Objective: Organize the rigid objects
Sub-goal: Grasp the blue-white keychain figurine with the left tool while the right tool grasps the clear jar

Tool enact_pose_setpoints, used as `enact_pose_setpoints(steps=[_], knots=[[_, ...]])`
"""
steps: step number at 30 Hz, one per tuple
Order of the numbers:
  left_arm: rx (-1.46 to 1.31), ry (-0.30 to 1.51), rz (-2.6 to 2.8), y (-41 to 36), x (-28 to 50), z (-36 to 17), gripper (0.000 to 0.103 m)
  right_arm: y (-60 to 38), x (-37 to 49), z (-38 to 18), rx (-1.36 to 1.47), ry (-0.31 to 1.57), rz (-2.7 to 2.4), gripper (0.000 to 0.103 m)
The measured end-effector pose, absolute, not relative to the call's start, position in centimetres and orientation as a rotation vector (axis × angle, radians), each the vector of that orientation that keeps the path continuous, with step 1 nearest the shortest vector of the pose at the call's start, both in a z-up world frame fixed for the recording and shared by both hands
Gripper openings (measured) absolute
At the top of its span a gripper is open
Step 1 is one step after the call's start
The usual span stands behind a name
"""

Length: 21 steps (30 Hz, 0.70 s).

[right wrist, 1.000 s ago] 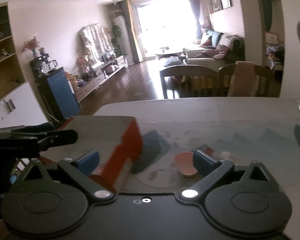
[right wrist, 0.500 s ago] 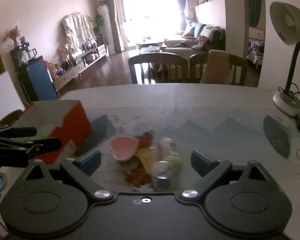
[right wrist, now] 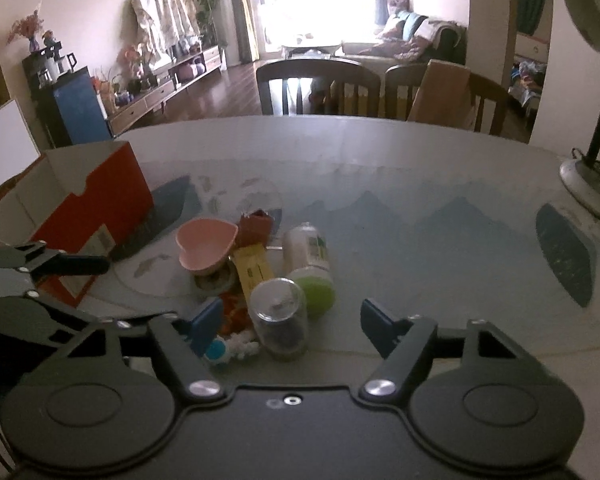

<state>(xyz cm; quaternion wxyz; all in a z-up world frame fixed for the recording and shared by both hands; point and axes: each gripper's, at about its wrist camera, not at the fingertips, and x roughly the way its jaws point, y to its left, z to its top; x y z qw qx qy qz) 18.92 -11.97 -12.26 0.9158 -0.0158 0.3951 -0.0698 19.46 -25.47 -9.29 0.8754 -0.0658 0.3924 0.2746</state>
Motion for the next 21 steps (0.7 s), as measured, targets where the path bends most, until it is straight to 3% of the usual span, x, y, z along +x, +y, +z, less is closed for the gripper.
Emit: enact_pose_setpoints(steps=[9, 21], knots=[[0.037, 0.868, -0.221, -15.1, 19.2, -14.7, 0.1, -24.5, 20.6, -11.2, -0.164, 0.869, 0.615, 0.066], [0.075, 0.914, -0.261, -16.6, 20.0, -16.1, 0.055, -23.0, 21.6, -12.5, -0.207, 0.888, 0.626, 0.057]])
